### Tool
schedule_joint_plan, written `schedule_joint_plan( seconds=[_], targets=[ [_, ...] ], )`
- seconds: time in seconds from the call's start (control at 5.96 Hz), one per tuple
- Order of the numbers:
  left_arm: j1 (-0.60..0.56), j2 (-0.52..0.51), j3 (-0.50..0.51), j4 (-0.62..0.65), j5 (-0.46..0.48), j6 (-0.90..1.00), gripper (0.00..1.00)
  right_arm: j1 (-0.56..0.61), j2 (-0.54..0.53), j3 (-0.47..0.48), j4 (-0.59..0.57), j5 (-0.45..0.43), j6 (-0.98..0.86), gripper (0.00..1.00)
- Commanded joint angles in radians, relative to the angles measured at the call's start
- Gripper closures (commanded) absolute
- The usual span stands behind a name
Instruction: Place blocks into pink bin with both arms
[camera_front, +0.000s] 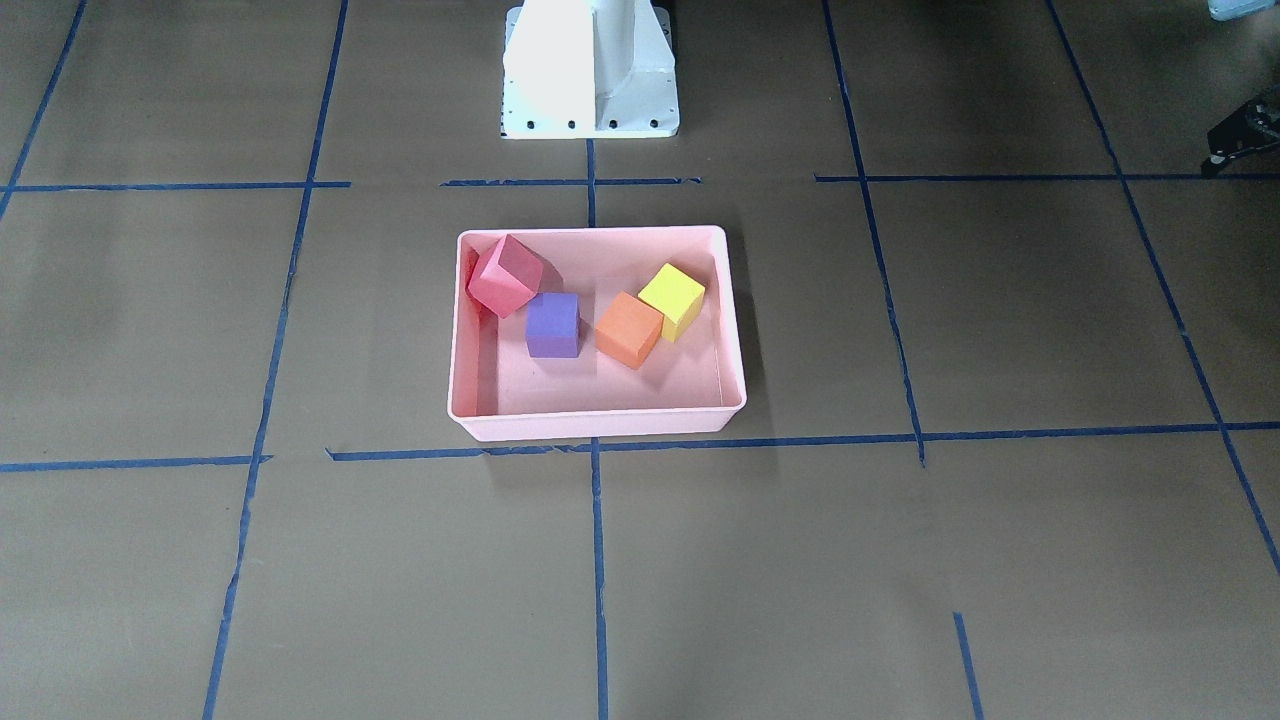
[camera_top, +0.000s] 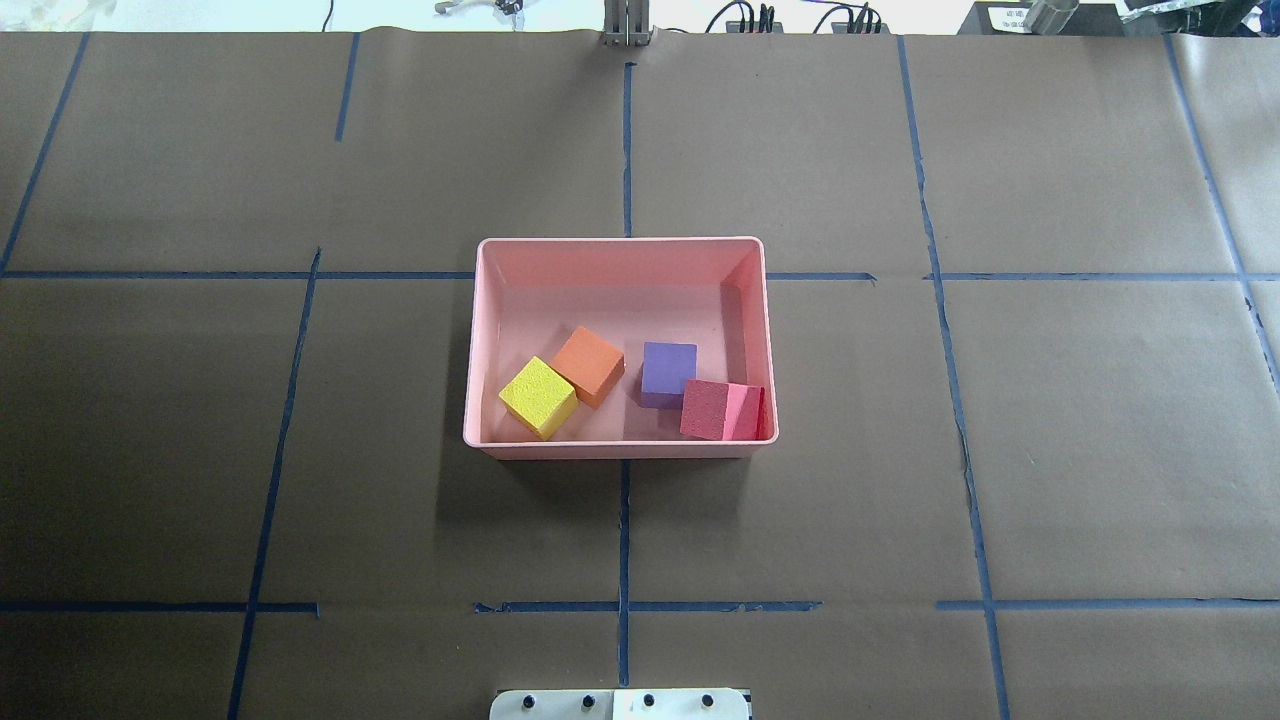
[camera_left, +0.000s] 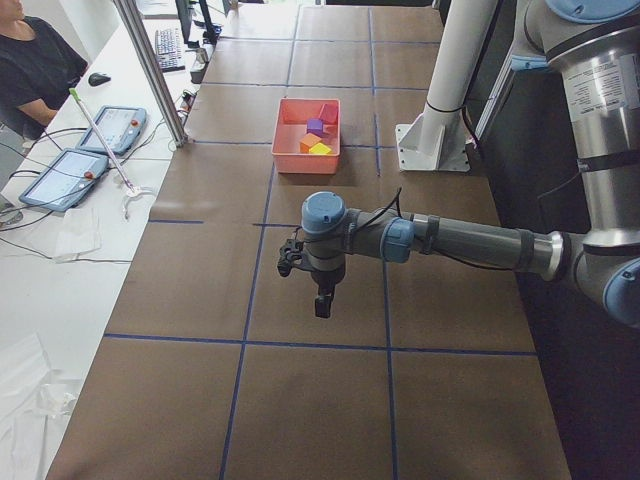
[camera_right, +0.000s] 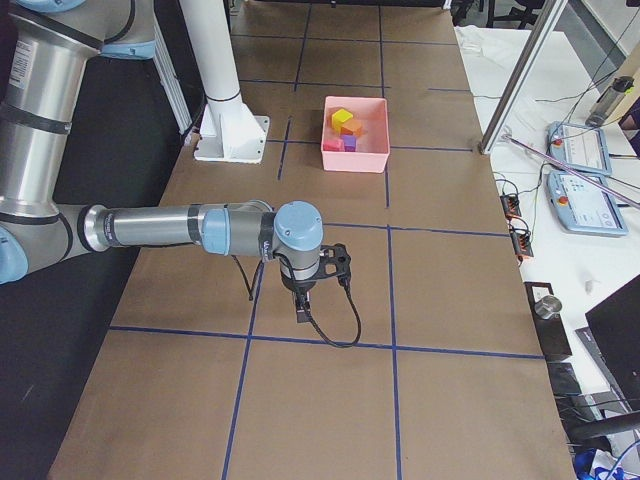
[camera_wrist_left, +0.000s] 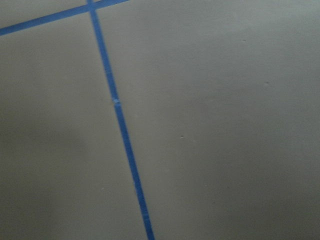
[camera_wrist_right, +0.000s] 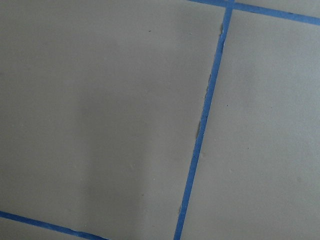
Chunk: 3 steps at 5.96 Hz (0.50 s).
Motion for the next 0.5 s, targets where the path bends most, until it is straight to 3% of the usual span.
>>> schedule_joint_plan(
  seconds=[0.0,0.17,0.34],
  targets=[
    [-0.087,-0.064,0.008,0.085,-0.034,0.069,0.00,0.001,-0.002,-0.008,0.000,-0.006,-0.001,0.00],
    [-0.128,-0.075,0.073,0.081,-0.140,0.069,0.00,0.001,-0.017,-0.011,0.008,-0.008,-0.002,0.00],
    [-0.150,-0.146,0.168,0.073,-0.158,0.070,0.00,0.001,-0.019,-0.010,0.009,-0.008,-0.002,0.00]
  ],
)
